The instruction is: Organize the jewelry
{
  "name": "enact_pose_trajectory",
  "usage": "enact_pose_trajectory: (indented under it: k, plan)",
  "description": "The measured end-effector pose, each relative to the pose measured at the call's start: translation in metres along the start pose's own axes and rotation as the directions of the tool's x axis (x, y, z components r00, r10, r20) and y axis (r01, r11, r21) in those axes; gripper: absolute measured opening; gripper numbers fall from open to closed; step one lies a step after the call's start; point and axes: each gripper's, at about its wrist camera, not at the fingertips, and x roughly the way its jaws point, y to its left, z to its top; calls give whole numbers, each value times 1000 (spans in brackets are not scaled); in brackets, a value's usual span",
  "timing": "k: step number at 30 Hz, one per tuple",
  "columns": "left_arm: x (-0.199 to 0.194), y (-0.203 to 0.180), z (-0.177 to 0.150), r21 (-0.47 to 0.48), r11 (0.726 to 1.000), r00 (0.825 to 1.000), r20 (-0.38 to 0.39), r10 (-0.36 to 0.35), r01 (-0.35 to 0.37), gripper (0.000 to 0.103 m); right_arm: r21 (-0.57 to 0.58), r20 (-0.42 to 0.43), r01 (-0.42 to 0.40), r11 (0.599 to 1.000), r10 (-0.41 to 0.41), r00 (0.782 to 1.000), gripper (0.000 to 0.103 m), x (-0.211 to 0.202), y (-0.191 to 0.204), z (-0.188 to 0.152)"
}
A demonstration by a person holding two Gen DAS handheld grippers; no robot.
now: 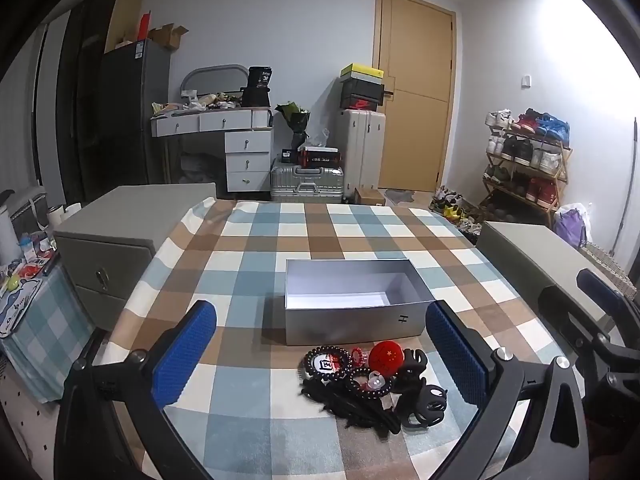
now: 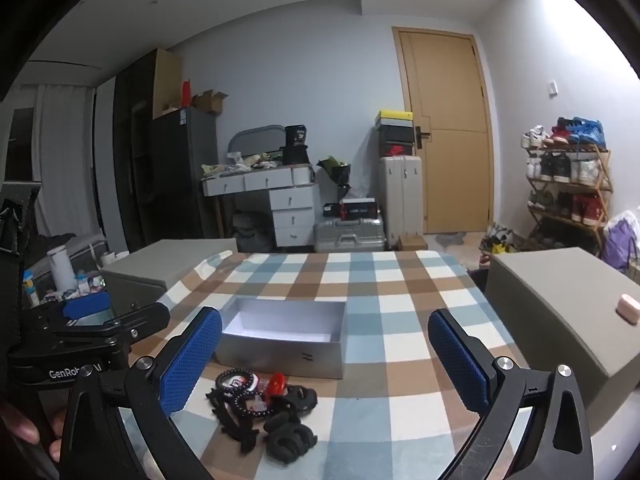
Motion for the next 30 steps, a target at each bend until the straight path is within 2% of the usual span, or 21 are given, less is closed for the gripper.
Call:
enact_pose_trajectory:
  k: [30]
  plan:
    - [0,8,2,-5,1000,1000,-4,8,-8,102,-4,-11,-17,1000,17,1000,103,1,3,2]
